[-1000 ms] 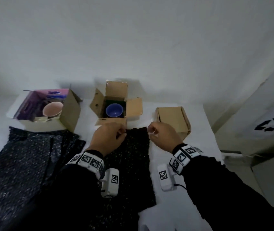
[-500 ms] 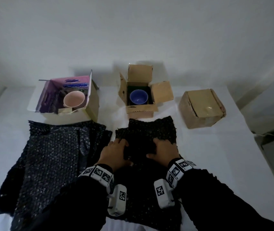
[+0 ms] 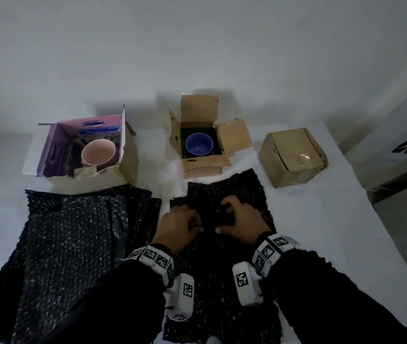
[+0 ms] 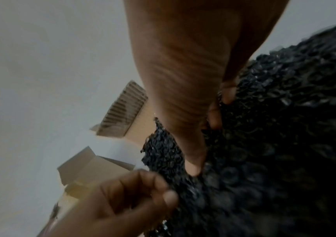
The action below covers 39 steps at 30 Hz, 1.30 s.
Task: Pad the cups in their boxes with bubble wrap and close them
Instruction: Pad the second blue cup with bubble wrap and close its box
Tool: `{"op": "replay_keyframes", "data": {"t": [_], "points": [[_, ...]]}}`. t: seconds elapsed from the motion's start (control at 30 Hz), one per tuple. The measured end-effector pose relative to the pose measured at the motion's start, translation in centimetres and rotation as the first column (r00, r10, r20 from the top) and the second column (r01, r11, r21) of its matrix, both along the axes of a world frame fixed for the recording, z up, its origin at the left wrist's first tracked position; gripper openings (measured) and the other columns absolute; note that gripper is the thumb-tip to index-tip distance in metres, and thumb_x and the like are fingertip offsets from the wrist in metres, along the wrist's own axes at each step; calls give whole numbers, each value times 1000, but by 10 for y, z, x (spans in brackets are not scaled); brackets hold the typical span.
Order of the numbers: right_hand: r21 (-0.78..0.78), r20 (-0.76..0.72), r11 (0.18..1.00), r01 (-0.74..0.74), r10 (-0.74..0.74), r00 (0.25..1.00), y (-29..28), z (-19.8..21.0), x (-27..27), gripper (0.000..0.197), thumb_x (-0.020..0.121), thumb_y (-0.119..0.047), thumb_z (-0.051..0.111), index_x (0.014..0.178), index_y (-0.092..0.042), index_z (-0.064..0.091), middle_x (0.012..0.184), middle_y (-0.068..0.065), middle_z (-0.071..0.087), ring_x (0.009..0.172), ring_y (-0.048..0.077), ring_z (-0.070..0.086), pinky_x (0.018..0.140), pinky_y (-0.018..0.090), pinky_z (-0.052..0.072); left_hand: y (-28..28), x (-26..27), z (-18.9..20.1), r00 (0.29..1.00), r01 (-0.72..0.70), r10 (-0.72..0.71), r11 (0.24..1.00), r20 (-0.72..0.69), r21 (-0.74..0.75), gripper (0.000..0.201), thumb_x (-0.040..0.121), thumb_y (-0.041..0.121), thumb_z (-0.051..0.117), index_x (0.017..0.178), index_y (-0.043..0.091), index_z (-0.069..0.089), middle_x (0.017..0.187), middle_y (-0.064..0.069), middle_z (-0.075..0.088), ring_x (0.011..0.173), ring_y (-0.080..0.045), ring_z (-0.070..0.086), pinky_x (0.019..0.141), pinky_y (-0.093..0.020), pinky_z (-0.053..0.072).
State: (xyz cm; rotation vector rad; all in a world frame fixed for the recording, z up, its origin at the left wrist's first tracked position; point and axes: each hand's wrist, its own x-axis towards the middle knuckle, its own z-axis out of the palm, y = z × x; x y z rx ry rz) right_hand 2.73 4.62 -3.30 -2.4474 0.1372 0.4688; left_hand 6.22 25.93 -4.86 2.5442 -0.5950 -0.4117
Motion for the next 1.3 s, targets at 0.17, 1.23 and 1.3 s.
{"op": "replay_keyframes", "data": {"t": [0.17,1.23,1.3], "points": [[279,248,956,86,-159,956,0,5,4,45,82,-29,72,120,-34,49,96,-7,62,94,9,61,88,32,49,-6,8,19,1000,-4,12,966,27,-259,10,90,33,60,95,26,55,87,7,64,83,-15,59,76,-38,51],[368,700,927,69,-326,636,-14,101,178,29,75,-1,67,95,-21,63,103,-1,61,93,6,56,87,24,48,-20,133,102,883,-386,370,922,289,-1,53,83,40,67,132,27,51,142,-10,37,125,-36,39,102,-48,41],[288,704,956,55,-251,664,0,93,196,28,76,-3,66,95,-22,63,107,0,59,89,8,56,77,22,48,-15,140,91,906,-399,395,917,150,-5,62,82,39,70,136,23,45,137,-9,43,120,-33,48,98,-46,45]]}}
